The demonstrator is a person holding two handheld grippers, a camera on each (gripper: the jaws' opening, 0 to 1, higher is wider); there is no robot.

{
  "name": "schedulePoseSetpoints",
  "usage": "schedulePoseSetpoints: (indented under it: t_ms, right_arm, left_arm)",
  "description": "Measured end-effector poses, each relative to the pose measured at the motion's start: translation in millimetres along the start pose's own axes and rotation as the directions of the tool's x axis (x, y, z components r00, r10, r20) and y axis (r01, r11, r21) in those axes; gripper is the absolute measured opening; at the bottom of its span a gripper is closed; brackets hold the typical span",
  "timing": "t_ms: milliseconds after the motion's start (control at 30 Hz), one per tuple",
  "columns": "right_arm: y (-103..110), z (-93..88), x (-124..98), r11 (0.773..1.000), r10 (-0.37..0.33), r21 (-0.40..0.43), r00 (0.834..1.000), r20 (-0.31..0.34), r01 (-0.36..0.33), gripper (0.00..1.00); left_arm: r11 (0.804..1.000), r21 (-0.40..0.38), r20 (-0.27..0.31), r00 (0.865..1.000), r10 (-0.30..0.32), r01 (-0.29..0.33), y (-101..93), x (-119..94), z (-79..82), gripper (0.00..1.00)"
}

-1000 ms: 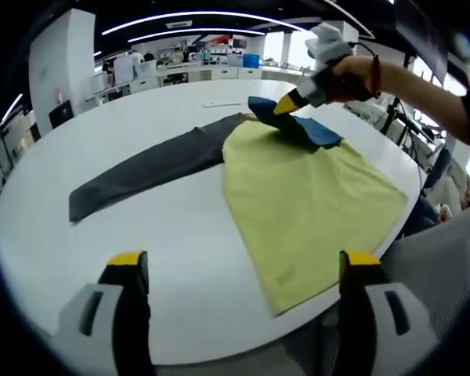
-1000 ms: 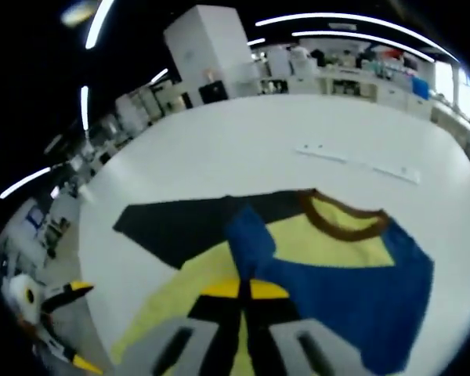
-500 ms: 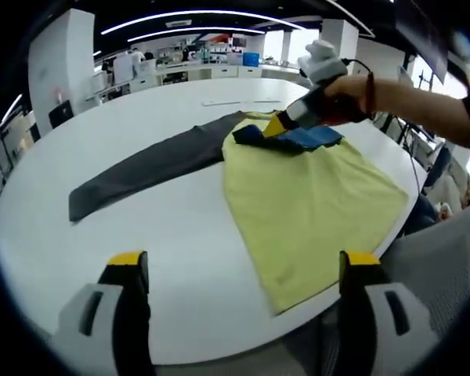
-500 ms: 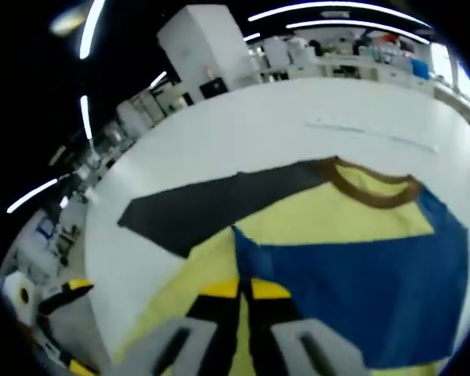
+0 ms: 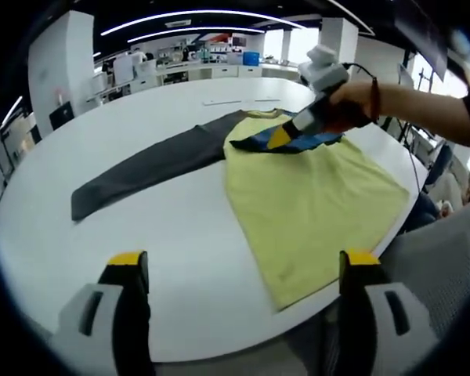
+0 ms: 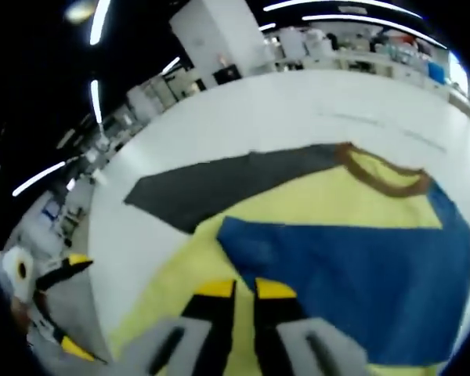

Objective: Fold the garment on the visible template until the final outline fits inside the template.

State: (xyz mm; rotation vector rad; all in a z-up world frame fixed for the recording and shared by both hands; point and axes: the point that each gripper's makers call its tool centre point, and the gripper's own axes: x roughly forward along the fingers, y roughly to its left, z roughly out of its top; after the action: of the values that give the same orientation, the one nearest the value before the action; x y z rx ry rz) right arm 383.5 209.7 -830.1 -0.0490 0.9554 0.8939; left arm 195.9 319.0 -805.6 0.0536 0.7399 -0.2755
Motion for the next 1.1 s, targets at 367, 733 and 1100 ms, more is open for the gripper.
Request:
schedulePoseSetpoints:
  t_ms: [367, 733, 1100]
  right_arm:
    - [-12.9, 20.1, 12.5, 1.000, 0.015, -0.002, 0.998, 0.069, -0.015, 0.17]
    - [-3.2, 8.2, 15.7, 0.998, 0.067, -0.004, 0.997, 0.037, -0.067, 0.07]
    - [25.6, -2.1, 7.1, 0.982, 0.168, -0.095, 0.986, 0.013, -0.166, 0.00]
  left_arm:
    - [1.000, 0.010, 0.024, 1.000, -0.003, 0.002, -0.4, -2.8, 4.7, 0.99]
    - [1.000, 0.022, 0.024, 1.000, -0.003, 0.003, 3.0, -3.3, 5.9, 0.99]
    - [0.999, 0.033, 0.023, 1.000, -0.006, 0.005, 0.4, -3.2, 8.4, 0.98]
